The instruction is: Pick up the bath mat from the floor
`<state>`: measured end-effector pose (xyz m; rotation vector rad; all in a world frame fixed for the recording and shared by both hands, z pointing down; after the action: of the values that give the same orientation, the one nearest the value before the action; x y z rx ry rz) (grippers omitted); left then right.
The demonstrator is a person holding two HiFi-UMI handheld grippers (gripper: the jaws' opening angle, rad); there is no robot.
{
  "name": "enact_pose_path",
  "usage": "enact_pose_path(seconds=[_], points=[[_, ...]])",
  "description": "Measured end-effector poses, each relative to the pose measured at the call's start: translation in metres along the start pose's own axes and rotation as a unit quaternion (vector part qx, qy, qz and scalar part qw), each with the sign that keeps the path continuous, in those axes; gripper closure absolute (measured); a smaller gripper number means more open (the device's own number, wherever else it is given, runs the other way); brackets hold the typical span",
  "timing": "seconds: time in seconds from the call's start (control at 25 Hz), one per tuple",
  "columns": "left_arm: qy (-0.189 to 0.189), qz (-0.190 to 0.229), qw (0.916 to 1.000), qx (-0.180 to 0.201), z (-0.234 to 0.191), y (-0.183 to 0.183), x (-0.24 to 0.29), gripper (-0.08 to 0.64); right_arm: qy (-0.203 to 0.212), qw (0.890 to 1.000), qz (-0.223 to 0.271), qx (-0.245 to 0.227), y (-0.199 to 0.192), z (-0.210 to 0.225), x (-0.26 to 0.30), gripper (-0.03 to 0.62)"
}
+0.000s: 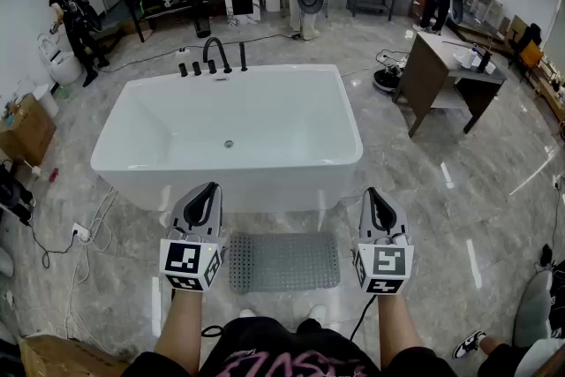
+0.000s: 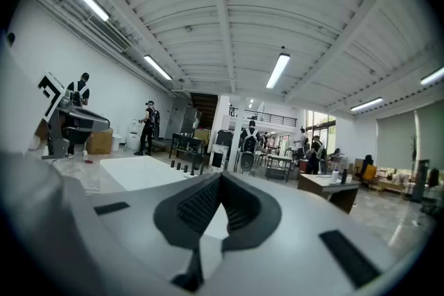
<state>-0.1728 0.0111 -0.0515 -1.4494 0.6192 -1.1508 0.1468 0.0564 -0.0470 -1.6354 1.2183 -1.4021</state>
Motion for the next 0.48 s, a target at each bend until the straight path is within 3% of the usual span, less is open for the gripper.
enact_pose_path(seconds=[0.48], points=[[0.019, 0.008, 0.9998, -0.001, -0.003, -0.002, -0.015, 0.537, 0.005, 1.000, 0.007, -0.002, -0.002, -0.002, -0.006, 0.571]])
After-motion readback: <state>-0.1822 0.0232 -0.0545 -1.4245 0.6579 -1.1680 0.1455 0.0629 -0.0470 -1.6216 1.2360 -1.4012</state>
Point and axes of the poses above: the fingertips, and each gripper's own axes: x forward along the fingers, z to its right, y out of its top, the point moved 5 cm from there along -x, backward along the fingers, and after that the axes turned 15 degrees about -z, right-handed, at the moved point
